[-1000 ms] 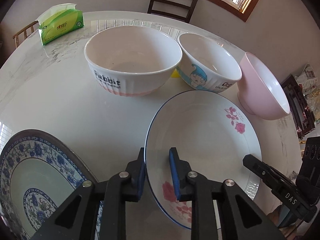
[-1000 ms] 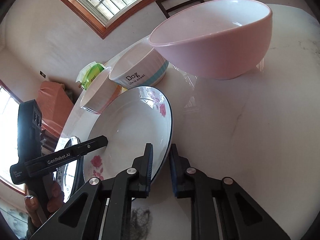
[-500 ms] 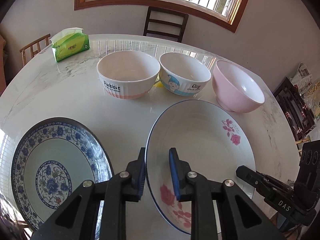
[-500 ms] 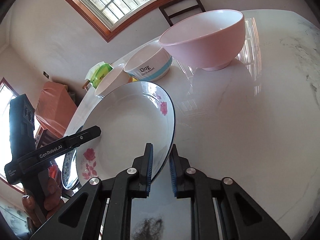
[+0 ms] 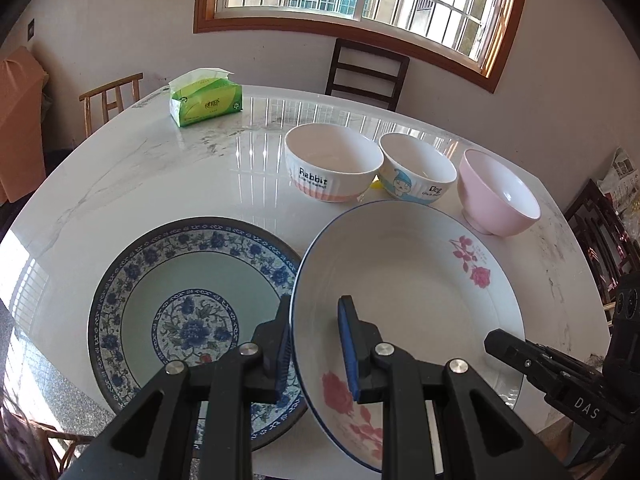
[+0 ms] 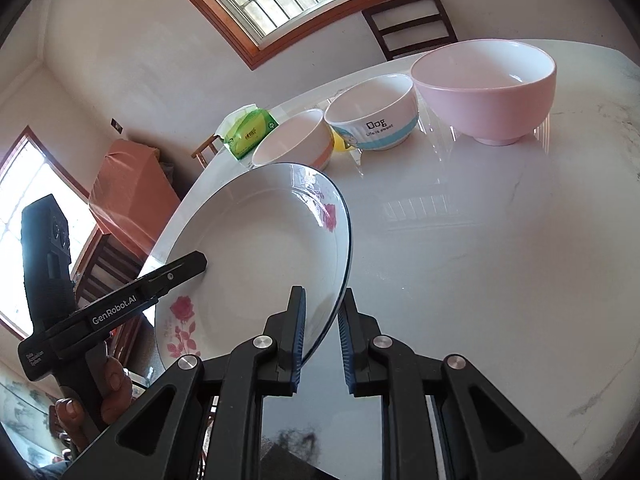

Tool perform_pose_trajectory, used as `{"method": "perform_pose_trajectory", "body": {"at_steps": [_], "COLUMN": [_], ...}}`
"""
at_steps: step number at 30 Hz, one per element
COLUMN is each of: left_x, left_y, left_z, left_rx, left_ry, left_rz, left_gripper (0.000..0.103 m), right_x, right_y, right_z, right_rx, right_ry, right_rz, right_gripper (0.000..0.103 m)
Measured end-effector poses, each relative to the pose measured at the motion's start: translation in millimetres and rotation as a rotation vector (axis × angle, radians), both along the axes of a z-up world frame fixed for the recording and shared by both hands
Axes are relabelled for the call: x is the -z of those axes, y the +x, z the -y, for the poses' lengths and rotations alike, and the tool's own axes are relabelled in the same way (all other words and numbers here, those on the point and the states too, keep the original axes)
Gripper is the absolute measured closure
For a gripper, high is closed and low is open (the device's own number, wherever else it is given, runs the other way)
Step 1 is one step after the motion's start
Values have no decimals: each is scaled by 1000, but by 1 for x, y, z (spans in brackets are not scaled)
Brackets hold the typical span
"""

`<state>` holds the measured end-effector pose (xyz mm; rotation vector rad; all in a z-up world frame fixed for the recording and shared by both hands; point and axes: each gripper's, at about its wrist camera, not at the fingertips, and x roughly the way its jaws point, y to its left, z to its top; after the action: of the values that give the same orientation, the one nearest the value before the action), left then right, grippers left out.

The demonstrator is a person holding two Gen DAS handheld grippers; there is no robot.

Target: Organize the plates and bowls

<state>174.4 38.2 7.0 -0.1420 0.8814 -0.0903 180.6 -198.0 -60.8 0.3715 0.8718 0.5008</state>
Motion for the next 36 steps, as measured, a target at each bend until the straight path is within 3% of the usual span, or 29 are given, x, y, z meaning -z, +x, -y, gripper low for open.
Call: {"method": "perform_pose_trajectory", "body": {"at_steps": [23,36], "left_x": [12,23], "left_y": [-19,-16], "left_z": [-110,-130], "left_rx": [-200,-231], "left_ry": [-13,-33], "left_rz": [-27,-48], "left_gripper": [81,81], "right_x": [3,10], "right_y": [23,31], "right_z": [-121,-142], "right_rx": [-179,-205], "right_ry": [-84,-103], "right_rz": [-11,-26], "right_gripper": [86,86]}}
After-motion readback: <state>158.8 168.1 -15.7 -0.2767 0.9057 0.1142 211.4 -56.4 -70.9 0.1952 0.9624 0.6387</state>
